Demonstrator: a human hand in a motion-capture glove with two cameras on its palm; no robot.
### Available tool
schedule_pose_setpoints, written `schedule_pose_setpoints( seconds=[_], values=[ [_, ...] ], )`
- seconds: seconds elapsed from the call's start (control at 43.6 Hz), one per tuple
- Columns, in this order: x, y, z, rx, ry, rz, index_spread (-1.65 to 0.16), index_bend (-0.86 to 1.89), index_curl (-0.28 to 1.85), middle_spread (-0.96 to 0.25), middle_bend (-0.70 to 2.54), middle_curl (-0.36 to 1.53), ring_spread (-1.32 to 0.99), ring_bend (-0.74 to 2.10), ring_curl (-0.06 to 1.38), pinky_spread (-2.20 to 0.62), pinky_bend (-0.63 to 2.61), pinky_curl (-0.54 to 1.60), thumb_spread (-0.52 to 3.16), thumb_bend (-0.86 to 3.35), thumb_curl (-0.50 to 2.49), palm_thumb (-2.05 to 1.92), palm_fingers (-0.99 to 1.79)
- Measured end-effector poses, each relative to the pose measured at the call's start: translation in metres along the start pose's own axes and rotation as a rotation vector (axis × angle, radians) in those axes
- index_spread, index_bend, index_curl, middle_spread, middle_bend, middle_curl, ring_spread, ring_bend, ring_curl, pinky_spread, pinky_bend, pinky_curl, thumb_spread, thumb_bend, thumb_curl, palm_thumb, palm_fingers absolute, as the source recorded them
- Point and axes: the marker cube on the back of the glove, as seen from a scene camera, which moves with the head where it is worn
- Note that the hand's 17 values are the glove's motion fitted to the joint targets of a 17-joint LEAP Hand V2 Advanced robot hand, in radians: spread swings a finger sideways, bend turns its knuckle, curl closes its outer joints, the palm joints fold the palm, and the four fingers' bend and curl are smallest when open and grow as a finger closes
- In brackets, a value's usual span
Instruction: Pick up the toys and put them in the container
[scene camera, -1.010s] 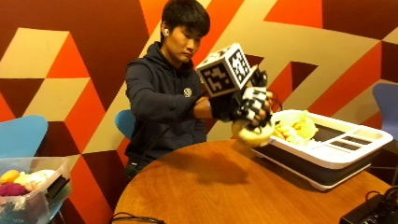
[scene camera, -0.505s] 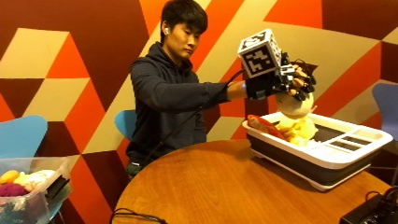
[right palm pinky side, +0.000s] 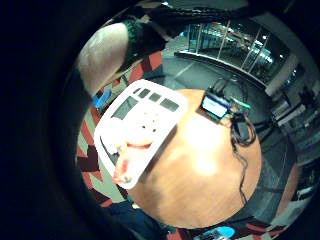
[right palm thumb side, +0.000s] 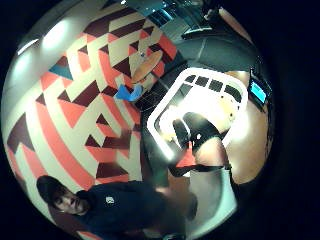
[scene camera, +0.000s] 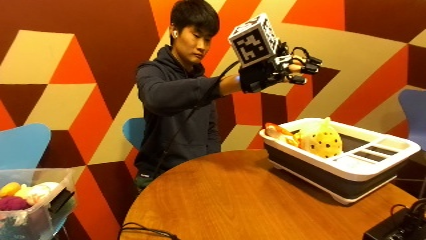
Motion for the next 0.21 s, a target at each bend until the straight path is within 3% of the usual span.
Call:
schedule_pose_setpoints(
  seconds=[0.207],
  values=[
    [0.016,0.031,-0.023,-0.005,0.013,0.002,-0.34,0.19,0.71,-0.02,0.24,0.47,-0.04,0.28,0.34,0.04,0.71,0.4,1.29,-0.01,0.46,0.37,-0.02]
  ],
)
